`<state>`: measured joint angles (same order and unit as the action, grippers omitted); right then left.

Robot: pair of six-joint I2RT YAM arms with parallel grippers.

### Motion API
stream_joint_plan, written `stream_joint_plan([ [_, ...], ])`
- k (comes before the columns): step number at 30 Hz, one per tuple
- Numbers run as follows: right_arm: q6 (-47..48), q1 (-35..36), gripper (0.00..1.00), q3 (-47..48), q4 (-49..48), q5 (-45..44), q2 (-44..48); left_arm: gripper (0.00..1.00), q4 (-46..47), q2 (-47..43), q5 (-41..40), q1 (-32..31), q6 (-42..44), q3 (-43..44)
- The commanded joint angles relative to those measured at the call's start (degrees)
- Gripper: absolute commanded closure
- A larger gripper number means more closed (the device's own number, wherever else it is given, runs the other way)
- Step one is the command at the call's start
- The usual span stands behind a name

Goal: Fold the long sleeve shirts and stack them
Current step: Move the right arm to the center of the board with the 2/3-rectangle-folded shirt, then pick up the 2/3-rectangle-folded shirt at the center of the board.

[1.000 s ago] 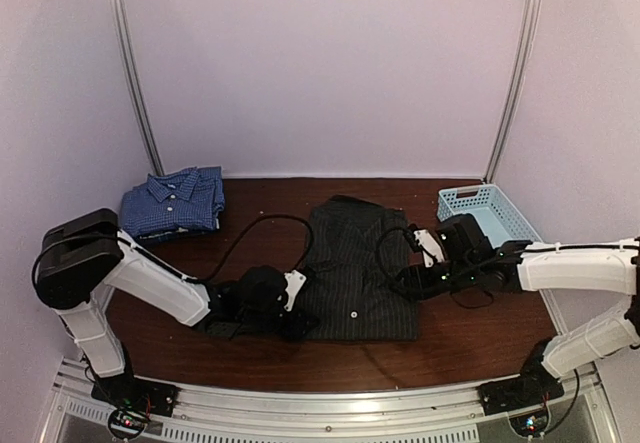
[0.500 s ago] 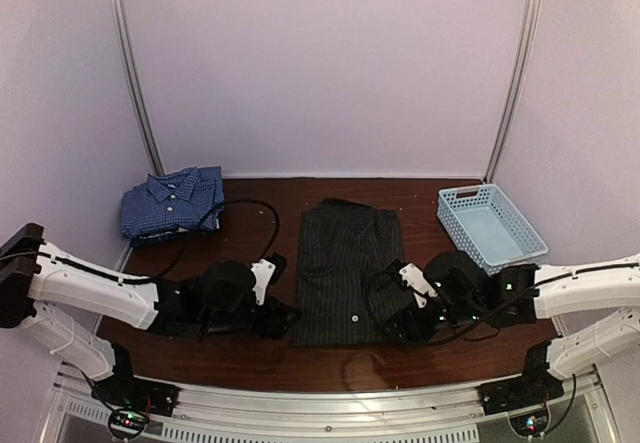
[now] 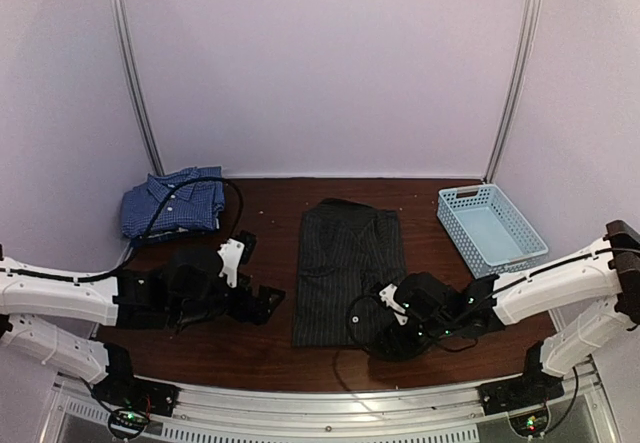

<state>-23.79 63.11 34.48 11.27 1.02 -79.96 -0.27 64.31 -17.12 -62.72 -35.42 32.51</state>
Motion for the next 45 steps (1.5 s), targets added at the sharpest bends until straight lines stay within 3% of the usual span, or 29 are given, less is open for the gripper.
stream_joint_plan([
  [1, 1.0, 3.6, 0.29, 2.3, -4.5, 2.7, -4.6, 0.02, -3.6, -2.2, -0.6, 1.0, 2.1, 0.9],
  [13, 0.5, 14.6, 0.32, 7.3, 1.5, 1.0, -7.0, 0.03, -6.4, -4.2, -0.2, 2.3, 6.1, 1.9],
  [22, -1.9, 15.8, 0.33, 10.0, 11.8, -12.7, -5.7, 0.02, -5.9, -3.1, 3.9, 2.4, 9.7, 2.2],
  [30, -1.1, 15.8, 0.35, 11.3, 12.8, -14.1, -9.9, 0.02, -5.8, -1.8, 3.9, 2.4, 10.7, 2.7],
  [39, -0.3, 16.0, 0.50, 10.5, 12.9, -12.6, -11.1, 0.02, -5.8, -0.7, 4.9, 2.4, 11.2, 3.2],
  [42, -0.7, 16.1, 0.63, 9.9, 13.1, -12.4, -10.5, 0.02, -5.7, 0.0, 6.6, 2.3, 12.0, 3.7],
  [45, -1.5, 16.3, 0.84, 9.0, 13.3, -11.8, -8.8, 0.02, -4.4, 0.8, 8.9, 2.3, 13.2, 3.5],
])
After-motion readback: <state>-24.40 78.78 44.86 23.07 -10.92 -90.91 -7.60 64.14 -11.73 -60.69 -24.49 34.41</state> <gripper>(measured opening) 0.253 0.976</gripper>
